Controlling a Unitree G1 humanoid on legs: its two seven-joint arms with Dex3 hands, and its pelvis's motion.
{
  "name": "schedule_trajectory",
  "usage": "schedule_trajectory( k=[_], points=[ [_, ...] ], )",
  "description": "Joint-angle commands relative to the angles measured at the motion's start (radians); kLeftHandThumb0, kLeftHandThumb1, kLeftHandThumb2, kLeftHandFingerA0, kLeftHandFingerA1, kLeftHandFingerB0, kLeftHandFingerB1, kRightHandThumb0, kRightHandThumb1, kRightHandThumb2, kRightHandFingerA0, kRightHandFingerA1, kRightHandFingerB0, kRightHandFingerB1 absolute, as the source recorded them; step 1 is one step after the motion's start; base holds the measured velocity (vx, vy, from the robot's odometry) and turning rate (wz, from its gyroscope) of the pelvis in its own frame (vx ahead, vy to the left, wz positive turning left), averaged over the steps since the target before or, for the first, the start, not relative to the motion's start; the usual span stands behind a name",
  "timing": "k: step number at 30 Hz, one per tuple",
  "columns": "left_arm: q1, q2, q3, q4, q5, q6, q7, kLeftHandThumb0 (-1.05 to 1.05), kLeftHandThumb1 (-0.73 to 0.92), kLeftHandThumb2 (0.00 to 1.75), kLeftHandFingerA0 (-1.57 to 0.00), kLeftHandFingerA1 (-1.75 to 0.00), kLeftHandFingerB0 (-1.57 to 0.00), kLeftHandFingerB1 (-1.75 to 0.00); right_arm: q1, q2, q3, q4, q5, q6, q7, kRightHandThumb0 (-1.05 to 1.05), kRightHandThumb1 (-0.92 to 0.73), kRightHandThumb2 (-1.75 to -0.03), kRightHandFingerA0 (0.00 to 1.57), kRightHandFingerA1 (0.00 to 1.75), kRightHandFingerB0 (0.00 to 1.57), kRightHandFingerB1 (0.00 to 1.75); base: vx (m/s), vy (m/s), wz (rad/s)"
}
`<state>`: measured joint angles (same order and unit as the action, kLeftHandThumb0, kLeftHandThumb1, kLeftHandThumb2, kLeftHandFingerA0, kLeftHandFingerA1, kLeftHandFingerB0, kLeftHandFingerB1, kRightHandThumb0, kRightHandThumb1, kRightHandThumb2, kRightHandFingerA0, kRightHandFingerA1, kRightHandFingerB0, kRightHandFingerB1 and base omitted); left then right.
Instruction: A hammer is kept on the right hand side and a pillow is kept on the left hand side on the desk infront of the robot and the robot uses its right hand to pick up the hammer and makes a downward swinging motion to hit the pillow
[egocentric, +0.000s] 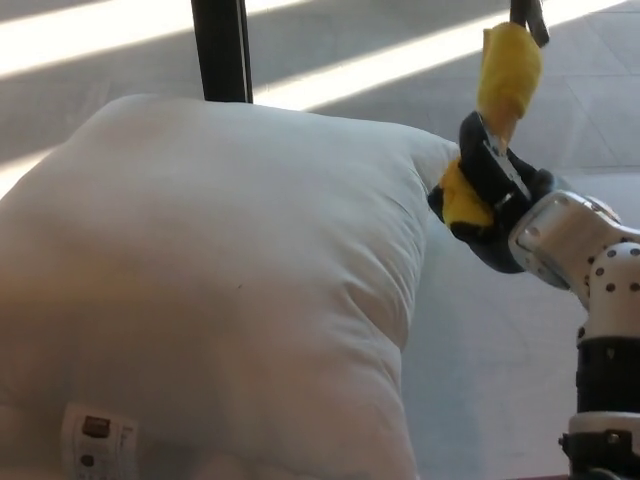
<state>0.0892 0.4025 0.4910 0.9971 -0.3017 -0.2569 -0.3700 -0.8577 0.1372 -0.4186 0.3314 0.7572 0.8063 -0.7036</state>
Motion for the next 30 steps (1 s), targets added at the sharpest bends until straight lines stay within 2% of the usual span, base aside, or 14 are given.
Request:
schedule_trajectory(
  k=[1,2,4,6,16,17,19,20,21,22,25,28,29,30],
  points=[
    [0.023,0.014,-0.009,-0.03,0.009,0.027,0.02,-0.72,0.69,0.62,-0.76,-0.52,-0.72,-0.46,0.041,-0.073,0.007,0.025,-0.043,-0.019,0.117,-0.38,-0.85,-0.8,1.08,1.75,0.82,1.75,0.0,0.0,0.0],
    [0.036,0.011,-0.009,-0.05,0.007,0.026,0.018,-0.71,0.7,0.62,-0.76,-0.54,-0.71,-0.47,0.05,-0.099,0.014,0.03,-0.066,-0.02,0.115,-0.38,-0.86,-0.73,1.04,1.75,0.78,1.75,0.0,0.0,0.0],
    [0.039,0.011,-0.009,-0.06,0.006,0.031,0.02,-0.71,0.7,0.62,-0.76,-0.54,-0.71,-0.47,0.048,-0.103,0.017,0.037,-0.071,-0.024,0.12,-0.38,-0.86,-0.73,1.04,1.75,0.78,1.75,0.0,0.0,0.0],
    [0.031,0.011,-0.002,-0.055,-0.005,0.053,0.023,-0.7,0.68,0.61,-0.78,-0.53,-0.72,-0.47,0.056,-0.148,0.026,0.046,-0.112,-0.037,0.128,-0.3,-0.79,-0.9,1.07,1.75,0.81,1.75,0.0,0.0,0.0],
    [0.034,0.014,-0.007,-0.046,0.008,0.034,0.026,-0.71,0.68,0.61,-0.76,-0.52,-0.7,-0.46,0.166,-0.265,0.167,0.101,-0.235,-0.015,0.291,-0.29,-0.62,-1.14,1.07,1.75,0.77,1.75,0.0,0.0,0.0],
    [0.039,0.012,-0.005,-0.064,0.005,0.055,0.038,-0.68,0.69,0.62,-0.77,-0.51,-0.7,-0.46,0.193,-0.287,0.209,0.098,-0.265,0.001,0.305,-0.31,-0.71,-0.97,1.03,1.75,0.73,1.74,0.0,0.0,0.0],
    [0.04,0.013,-0.004,-0.071,0.003,0.065,0.039,-0.69,0.69,0.62,-0.76,-0.51,-0.7,-0.46,0.214,-0.301,0.243,0.096,-0.285,-0.005,0.316,-0.3,-0.7,-0.97,1.0,1.75,0.69,1.7,0.0,0.0,0.0],
    [0.041,0.017,-0.004,-0.07,0.002,0.06,0.031,-0.73,0.68,0.61,-0.76,-0.53,-0.7,-0.46,0.234,-0.316,0.288,0.108,-0.325,-0.018,0.322,-0.32,-0.72,-0.9,0.97,1.75,0.75,1.54,0.0,0.0,0.0],
    [0.047,0.017,-0.004,-0.076,0.002,0.055,0.026,-0.73,0.68,0.61,-0.76,-0.53,-0.7,-0.46,0.245,-0.333,0.331,0.126,-0.362,-0.019,0.325,-0.32,-0.72,-0.9,0.97,1.75,0.75,1.54,0.0,0.0,0.0],
    [0.045,0.02,0.0,-0.071,-0.003,0.057,0.019,-0.72,0.68,0.61,-0.76,-0.53,-0.7,-0.46,0.273,-0.359,0.378,0.127,-0.386,-0.052,0.379,-0.29,-0.73,-0.91,0.98,1.75,0.66,1.69,0.0,0.0,0.0],
    [0.037,0.023,0.001,-0.049,-0.002,0.044,0.012,-0.7,0.69,0.62,-0.76,-0.52,-0.71,-0.46,0.281,-0.383,0.436,0.198,-0.444,-0.076,0.37,-0.29,-0.66,-0.89,0.96,1.75,0.68,1.66,0.0,0.0,0.0],
    [0.045,0.017,0.001,-0.073,-0.005,0.065,0.026,-0.69,0.68,0.61,-0.76,-0.52,-0.7,-0.46,0.288,-0.406,0.475,0.245,-0.475,-0.102,0.389,-0.28,-0.71,-0.81,0.94,1.75,0.6,1.6,0.0,0.0,0.0],
    [0.045,0.016,0.004,-0.067,-0.008,0.056,0.02,-0.7,0.68,0.61,-0.76,-0.53,-0.7,-0.46,0.29,-0.425,0.506,0.265,-0.5,-0.115,0.404,-0.31,-0.76,-0.81,0.97,1.75,0.63,1.69,0.0,0.0,0.0],
    [0.043,0.016,0.006,-0.061,-0.01,0.054,0.017,-0.68,0.69,0.61,-0.77,-0.53,-0.7,-0.46,0.285,-0.428,0.507,0.282,-0.504,-0.122,0.401,-0.34,-0.79,-0.77,0.93,1.75,0.64,1.55,0.0,0.0,0.0]
  ],
)
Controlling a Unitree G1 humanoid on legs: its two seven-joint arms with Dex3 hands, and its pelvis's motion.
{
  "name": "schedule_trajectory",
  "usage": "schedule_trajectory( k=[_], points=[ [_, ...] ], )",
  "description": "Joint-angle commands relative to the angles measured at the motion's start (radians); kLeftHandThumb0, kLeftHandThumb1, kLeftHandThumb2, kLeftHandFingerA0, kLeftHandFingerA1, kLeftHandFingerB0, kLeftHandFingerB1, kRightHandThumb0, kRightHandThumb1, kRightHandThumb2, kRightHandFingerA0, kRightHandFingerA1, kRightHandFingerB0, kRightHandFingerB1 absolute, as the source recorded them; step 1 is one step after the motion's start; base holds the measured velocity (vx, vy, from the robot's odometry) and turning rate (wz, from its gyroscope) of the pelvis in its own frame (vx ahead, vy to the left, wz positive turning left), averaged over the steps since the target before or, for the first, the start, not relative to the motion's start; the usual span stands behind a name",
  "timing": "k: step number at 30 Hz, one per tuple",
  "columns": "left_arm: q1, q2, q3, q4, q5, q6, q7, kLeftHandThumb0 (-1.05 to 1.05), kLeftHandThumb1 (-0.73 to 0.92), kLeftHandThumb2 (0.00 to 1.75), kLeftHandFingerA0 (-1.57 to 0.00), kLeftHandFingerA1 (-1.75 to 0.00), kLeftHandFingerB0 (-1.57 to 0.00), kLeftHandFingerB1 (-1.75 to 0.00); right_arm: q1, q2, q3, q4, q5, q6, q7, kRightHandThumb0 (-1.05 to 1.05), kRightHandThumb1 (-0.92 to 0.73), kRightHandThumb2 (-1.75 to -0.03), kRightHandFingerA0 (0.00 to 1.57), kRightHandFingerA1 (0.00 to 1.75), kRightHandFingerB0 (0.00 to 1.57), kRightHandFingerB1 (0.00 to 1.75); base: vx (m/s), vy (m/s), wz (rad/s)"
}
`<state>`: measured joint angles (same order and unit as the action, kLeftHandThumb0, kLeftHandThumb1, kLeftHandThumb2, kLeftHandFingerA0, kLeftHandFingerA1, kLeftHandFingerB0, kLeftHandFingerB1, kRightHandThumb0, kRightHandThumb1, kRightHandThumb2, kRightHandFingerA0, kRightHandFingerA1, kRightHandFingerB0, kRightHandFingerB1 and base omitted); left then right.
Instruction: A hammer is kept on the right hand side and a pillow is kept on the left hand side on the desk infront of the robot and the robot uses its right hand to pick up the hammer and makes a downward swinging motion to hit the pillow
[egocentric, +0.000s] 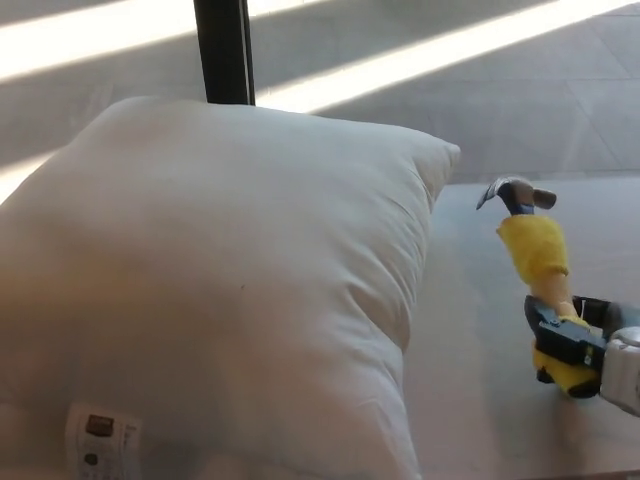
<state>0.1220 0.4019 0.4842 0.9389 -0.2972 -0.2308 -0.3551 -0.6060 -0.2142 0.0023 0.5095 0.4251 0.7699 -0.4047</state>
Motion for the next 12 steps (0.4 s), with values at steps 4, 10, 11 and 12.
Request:
schedule_trajectory(
  k=[4,10,11,12],
  points=[
    [0.019,0.017,0.007,-0.01,-0.003,0.031,0.017,-0.71,0.69,0.61,-0.77,-0.51,-0.69,-0.45,0.0,-0.077,0.055,0.147,-0.172,-0.093,0.067,-0.31,-0.79,-0.72,0.93,1.75,0.61,1.46,0.0,0.0,0.0],
    [0.044,0.003,0.009,-0.064,-0.01,0.054,0.031,-0.69,0.7,0.61,-0.74,-0.54,-0.68,-0.46,-0.032,-0.07,0.003,0.169,-0.193,-0.128,0.074,-0.33,-0.76,-0.79,1.05,1.75,0.81,1.49,0.0,0.0,0.0],
    [0.046,0.003,0.008,-0.069,-0.01,0.056,0.032,-0.69,0.7,0.61,-0.74,-0.54,-0.68,-0.46,-0.033,-0.067,-0.002,0.169,-0.195,-0.13,0.067,-0.33,-0.76,-0.79,1.05,1.75,0.81,1.49,0.0,0.0,0.0],
    [0.046,0.003,0.008,-0.069,-0.01,0.056,0.032,-0.69,0.7,0.61,-0.74,-0.54,-0.68,-0.46,-0.033,-0.067,-0.002,0.169,-0.195,-0.13,0.067,-0.33,-0.76,-0.79,1.05,1.75,0.81,1.49,0.0,0.0,0.0]
  ],
)
